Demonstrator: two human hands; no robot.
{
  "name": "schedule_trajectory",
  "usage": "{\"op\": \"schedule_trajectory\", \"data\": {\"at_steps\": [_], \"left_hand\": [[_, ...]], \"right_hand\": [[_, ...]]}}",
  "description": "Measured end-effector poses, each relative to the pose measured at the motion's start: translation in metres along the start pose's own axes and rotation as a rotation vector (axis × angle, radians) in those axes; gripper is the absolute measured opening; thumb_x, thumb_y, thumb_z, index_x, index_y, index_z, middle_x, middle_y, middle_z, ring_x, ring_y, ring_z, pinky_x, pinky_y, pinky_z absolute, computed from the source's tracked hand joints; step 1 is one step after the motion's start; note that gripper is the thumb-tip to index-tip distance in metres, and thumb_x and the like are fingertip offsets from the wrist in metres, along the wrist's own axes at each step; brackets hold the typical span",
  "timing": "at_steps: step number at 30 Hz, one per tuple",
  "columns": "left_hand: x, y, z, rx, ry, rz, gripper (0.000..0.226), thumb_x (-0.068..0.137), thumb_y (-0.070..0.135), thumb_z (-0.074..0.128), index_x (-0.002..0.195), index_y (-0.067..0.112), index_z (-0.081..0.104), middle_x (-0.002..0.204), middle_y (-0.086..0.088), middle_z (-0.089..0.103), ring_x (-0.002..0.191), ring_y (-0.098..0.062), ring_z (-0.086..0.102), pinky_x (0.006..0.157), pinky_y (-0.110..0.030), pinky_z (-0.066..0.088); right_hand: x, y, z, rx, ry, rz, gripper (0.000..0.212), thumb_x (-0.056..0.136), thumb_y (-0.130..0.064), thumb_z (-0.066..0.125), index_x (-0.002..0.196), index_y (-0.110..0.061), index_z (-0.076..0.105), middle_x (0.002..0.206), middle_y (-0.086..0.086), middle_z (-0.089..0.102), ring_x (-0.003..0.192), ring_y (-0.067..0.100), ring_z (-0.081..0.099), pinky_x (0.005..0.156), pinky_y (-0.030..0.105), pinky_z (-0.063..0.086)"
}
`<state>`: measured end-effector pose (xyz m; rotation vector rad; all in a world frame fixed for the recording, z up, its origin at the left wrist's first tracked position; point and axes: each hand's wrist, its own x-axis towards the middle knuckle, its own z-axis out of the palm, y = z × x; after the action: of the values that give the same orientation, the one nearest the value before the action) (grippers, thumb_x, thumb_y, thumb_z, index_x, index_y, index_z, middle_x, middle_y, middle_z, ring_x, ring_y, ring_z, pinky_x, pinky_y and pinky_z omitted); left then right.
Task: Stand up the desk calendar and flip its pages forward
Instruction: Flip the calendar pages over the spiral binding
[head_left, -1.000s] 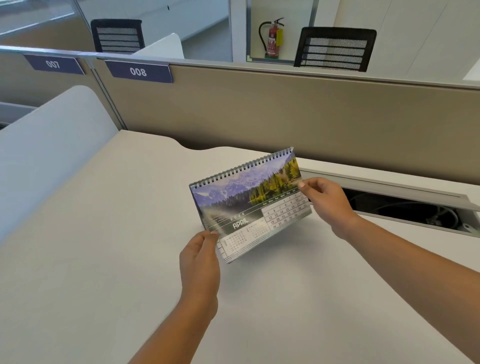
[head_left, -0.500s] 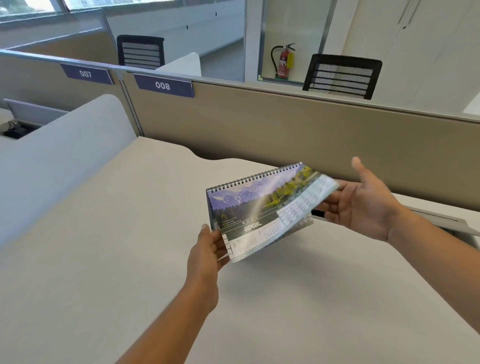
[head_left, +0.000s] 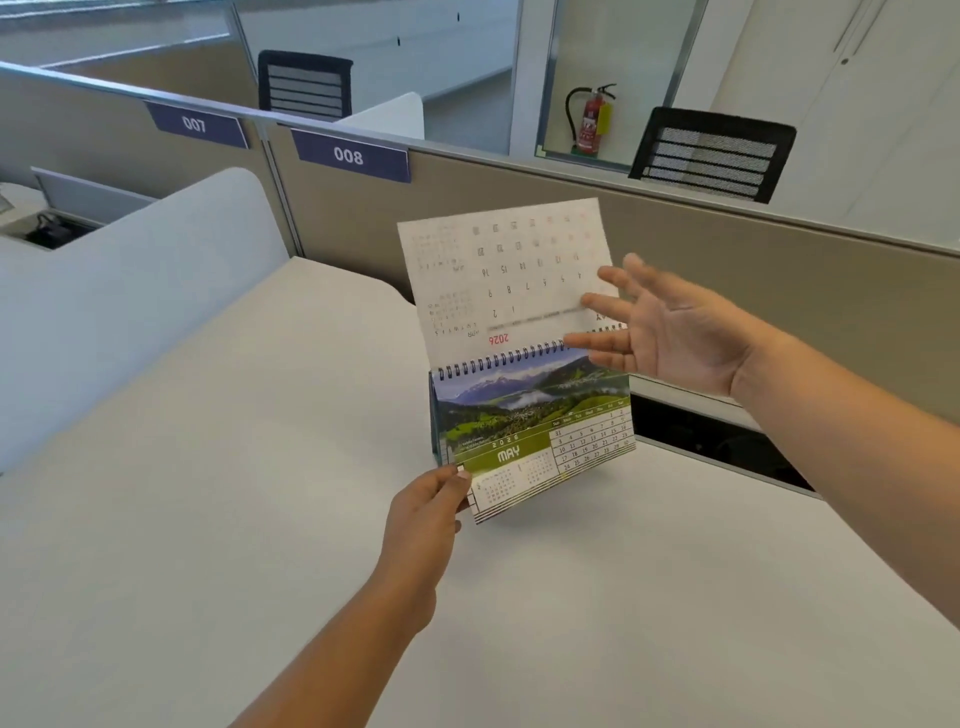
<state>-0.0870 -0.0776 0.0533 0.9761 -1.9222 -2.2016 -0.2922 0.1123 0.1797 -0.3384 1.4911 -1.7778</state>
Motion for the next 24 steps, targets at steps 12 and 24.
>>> {"op": "schedule_trajectory", "data": {"at_steps": [12, 24], "left_hand": [[0.005, 0.027, -0.005, 0.075, -0.11, 0.184, 0.02, 0.095, 0.027, 0.057, 0.09, 0.024, 0.076, 0.088, 0.006, 0.079, 0.08, -0.005, 0.072, 0.057, -0.009, 0.048], [0.016, 0.111, -0.011, 0.114, 0.024, 0.54, 0.03, 0.089, 0.068, 0.03, 0.102, 0.057, 0.055, 0.103, 0.038, 0.064, 0.1, 0.012, 0.058, 0.077, -0.022, 0.043]], "right_hand": [[-0.019, 0.032, -0.056, -0.306, 0.506, -0.068, 0.037, 0.095, -0.036, 0.057, 0.123, -0.014, 0.064, 0.127, 0.007, 0.068, 0.098, 0.019, 0.061, 0.084, 0.036, 0.045], [-0.004, 0.06, -0.064, -0.423, 0.585, 0.031, 0.029, 0.097, -0.031, 0.055, 0.123, -0.018, 0.062, 0.131, 0.002, 0.062, 0.118, 0.022, 0.057, 0.084, 0.034, 0.047]]}}
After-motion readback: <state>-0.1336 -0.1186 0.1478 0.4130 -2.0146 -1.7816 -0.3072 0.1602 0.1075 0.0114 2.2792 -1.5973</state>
